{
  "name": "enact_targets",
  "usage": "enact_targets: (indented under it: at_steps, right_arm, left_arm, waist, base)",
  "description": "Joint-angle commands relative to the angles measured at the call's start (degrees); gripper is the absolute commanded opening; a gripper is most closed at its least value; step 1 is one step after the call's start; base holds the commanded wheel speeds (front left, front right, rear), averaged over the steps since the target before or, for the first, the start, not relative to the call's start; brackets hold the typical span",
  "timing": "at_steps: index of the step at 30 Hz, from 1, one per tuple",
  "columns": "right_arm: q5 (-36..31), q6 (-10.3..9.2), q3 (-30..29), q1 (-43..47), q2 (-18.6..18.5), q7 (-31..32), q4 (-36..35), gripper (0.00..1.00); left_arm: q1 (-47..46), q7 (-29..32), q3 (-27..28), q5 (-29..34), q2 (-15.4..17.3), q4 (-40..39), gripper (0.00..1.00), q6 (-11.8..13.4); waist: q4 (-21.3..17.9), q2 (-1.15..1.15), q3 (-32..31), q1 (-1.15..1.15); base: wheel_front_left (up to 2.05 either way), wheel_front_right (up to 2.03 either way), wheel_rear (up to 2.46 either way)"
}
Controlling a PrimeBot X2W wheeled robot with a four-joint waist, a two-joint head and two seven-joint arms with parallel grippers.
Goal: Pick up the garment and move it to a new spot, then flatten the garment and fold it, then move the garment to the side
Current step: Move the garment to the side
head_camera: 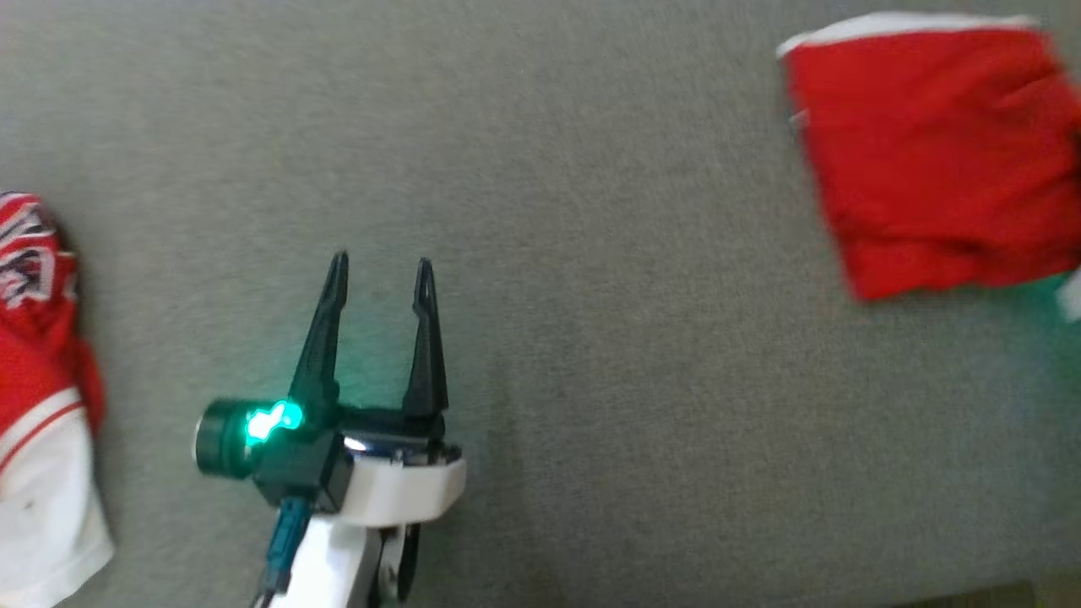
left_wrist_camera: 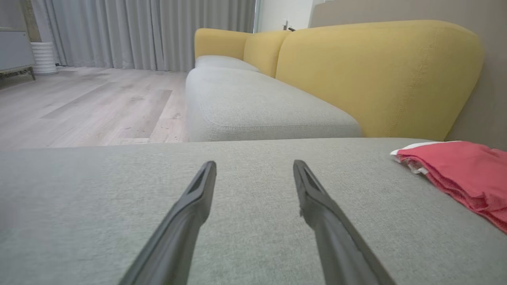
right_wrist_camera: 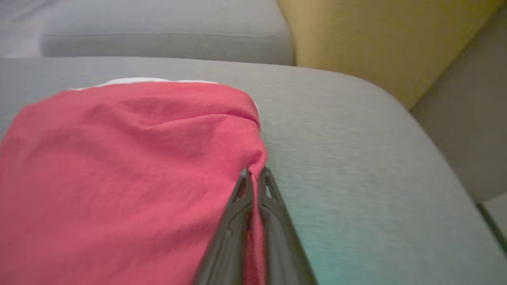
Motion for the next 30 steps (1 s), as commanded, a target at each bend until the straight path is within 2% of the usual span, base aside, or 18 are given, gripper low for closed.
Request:
enact_targets:
  at_steps: [1, 7, 11, 12, 13, 14, 17, 20, 24, 30]
  right_arm:
    - [-0.25, -0.04, -0.47, -1.03, -4.66, -0.8, 0.19, 0.0]
    - [-1.38, -0.04, -3.29, -5.06, -11.97, -2.2, 3.86, 0.0]
    - [-2.43, -0.04, -4.76, -8.04, -14.57, -3.48, 6.48, 0.02]
    - [-3.09, -0.04, -5.17, -8.96, -14.87, -3.99, 7.15, 0.78]
    - [-3.09, -0.04, -5.17, -8.96, -14.87, -3.99, 7.15, 0.78]
    - [-3.63, -0.04, -5.56, -9.73, -14.81, -4.43, 7.71, 1.0]
    - [-6.49, -0.04, -6.92, -11.83, -13.81, -5.77, 8.72, 1.0]
    - [-9.08, -0.04, -8.27, -12.2, -10.85, -6.29, 8.24, 1.0]
    - [-10.47, -0.04, -9.51, -9.16, -4.1, -6.38, 2.69, 1.0]
    - [-12.69, -0.04, -10.89, 0.67, 7.24, -6.4, -8.92, 1.0]
  left_arm:
    - [-2.32, -0.29, 1.28, 1.02, -0.15, -1.61, 1.0, -0.54]
    - [-5.7, -0.29, 1.77, 2.98, -0.15, -0.96, 1.0, -1.53]
    - [-6.86, -0.29, 2.08, 3.55, -0.15, -0.56, 1.0, -2.1]
    - [-7.1, -0.29, 2.13, 3.63, -0.15, -0.41, 1.0, -2.25]
    - [-7.1, -0.29, 2.13, 3.63, -0.15, -0.41, 1.0, -2.25]
    - [-7.27, -0.29, 2.17, 3.68, -0.15, -0.27, 1.0, -2.35]
    - [-7.73, -0.29, 1.93, 3.84, -0.15, 0.27, 1.0, -2.76]
    - [-7.71, -0.29, 1.75, 3.68, -0.15, 0.52, 1.0, -2.7]
    - [-6.43, -0.29, 2.01, 2.73, -0.15, 0.85, 1.0, -2.01]
    - [-2.24, -0.29, 4.6, -1.38, -0.15, 1.93, 1.0, -0.23]
  waist:
    - [-3.01, 0.0, 4.31, 0.0]
    - [-4.62, 0.0, 8.59, 0.0]
    - [-5.07, 0.0, 10.32, 0.0]
    - [-5.12, 0.0, 10.51, 0.0]
    - [-5.12, 0.0, 10.51, 0.0]
    - [-5.17, 0.0, 10.61, 0.0]
    - [-5.06, 0.0, 10.11, 0.0]
    - [-4.55, 0.0, 8.24, 0.0]
    - [-3.54, 0.0, 4.13, 0.0]
    - [-2.17, 0.0, -4.85, 0.0]
  base:
    - [0.0, 0.0, 0.0]
    - [0.0, 0.0, 0.0]
    - [0.0, 0.0, 0.0]
    - [0.0, 0.0, 0.0]
    - [0.0, 0.0, 0.0]
    - [0.0, 0.0, 0.0]
    - [0.0, 0.0, 0.0]
    - [0.0, 0.0, 0.0]
    - [0.0, 0.0, 0.0]
    - [0.0, 0.0, 0.0]
